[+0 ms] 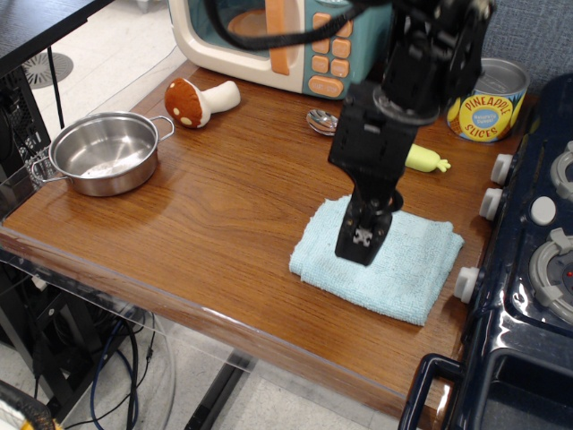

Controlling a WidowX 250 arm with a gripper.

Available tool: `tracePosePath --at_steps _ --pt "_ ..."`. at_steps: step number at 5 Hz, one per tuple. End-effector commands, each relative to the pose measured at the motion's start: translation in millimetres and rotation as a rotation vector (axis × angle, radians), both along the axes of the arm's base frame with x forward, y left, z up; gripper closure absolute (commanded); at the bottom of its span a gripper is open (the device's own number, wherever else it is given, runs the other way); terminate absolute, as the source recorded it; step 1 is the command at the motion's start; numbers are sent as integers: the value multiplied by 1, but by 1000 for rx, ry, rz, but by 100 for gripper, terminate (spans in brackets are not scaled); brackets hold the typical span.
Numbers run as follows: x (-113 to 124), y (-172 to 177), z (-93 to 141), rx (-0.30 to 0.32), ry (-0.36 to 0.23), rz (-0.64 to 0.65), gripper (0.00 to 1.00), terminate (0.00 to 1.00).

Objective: Move the cloth near the pot.

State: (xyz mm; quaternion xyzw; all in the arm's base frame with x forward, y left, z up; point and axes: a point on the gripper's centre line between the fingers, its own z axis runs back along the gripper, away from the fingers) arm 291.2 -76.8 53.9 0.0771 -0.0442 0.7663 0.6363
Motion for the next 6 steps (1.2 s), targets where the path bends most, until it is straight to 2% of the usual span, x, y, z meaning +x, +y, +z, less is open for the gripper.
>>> tracePosePath --at_steps 1,2,3,4,6 --pt "19 -14 -12 -80 -65 4 0 0" --pt "26 -17 -22 -125 -78 9 0 0" --pt "28 -14 -30 -129 -86 27 0 0" --pt "23 -2 -34 -95 -123 77 0 0" --pt "14 43 -45 7 -123 171 0 0"
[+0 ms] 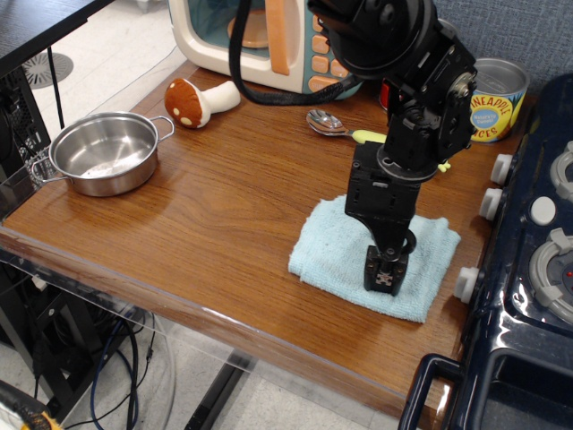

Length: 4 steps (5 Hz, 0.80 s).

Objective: Move the cloth near the pot.

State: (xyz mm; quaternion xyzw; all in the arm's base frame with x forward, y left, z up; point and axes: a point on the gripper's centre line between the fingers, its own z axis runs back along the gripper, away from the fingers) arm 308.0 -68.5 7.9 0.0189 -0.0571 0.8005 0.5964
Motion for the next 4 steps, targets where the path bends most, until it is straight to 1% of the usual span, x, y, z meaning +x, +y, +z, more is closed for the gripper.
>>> tracePosePath --at_steps 1,2,3,4 --pt "-4 62 -2 76 28 141 0 0" --pt "-5 89 -5 86 49 195 0 0" --pt "-14 123 0 113 53 274 0 0" --pt "-30 148 2 123 68 342 0 0"
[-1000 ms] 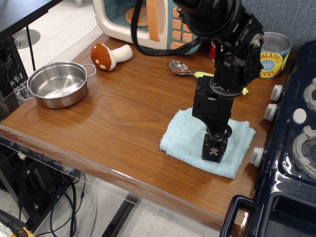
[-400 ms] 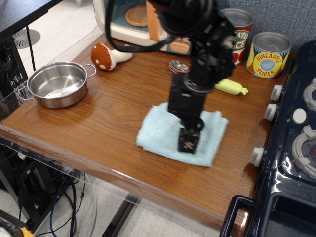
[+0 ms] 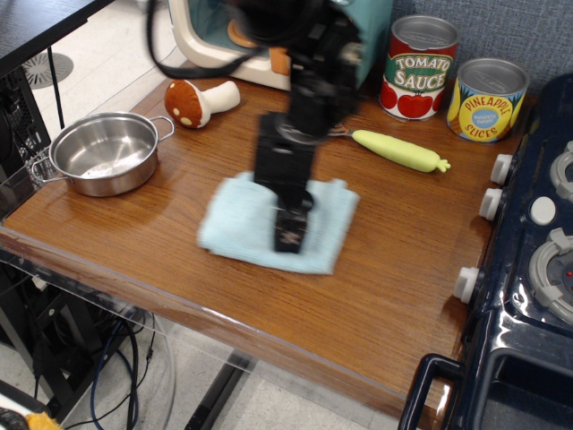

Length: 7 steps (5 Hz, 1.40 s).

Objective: Move the cloth near the pot.

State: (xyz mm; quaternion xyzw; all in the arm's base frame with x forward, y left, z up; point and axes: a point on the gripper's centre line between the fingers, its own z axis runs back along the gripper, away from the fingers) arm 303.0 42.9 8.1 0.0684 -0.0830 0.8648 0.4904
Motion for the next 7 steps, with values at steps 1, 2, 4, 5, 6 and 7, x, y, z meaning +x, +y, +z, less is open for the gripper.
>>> tracePosePath --at_steps 1,2,4,5,6,7 --pt "-44 56 6 40 58 148 0 0" --pt "-60 67 7 49 80 186 0 0" --pt "-60 65 10 40 74 163 0 0" --pt "-55 58 16 34 52 129 0 0" --pt "-49 53 26 37 51 89 0 0" --pt "-42 50 42 23 18 47 0 0"
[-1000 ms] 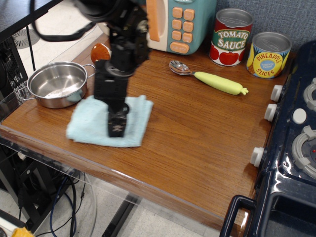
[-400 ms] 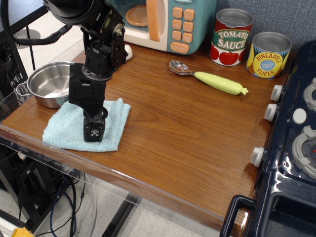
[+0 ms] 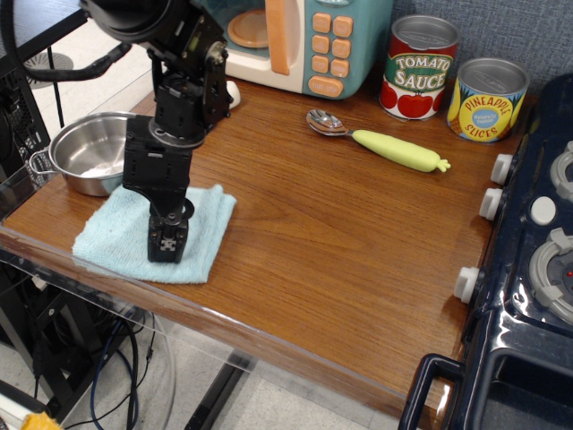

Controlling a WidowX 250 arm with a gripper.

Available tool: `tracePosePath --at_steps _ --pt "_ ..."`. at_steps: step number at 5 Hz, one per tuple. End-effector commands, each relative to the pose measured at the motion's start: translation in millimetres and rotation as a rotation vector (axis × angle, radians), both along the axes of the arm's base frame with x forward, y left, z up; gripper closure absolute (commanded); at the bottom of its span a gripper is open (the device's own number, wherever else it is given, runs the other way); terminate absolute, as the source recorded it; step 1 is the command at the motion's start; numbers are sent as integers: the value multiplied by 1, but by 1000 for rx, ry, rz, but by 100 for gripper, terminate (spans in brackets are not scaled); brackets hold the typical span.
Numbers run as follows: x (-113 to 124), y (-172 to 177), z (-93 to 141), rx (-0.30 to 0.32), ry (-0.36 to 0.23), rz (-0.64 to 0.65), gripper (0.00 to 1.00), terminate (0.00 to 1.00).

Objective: Move the cloth near the pot.

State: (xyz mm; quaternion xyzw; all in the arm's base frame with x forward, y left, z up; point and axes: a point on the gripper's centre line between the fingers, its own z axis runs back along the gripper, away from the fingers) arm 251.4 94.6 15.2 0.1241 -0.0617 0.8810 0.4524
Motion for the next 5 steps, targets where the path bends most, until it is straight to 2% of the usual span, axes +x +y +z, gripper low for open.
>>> tracePosePath --at_steps 1,2,4,5 --pt "14 -4 53 -27 -147 -78 0 0" --pt "16 -5 71 -36 -203 -126 0 0" --pt "16 -5 71 -36 -203 -126 0 0" --pt "16 -5 71 -36 -203 -126 0 100"
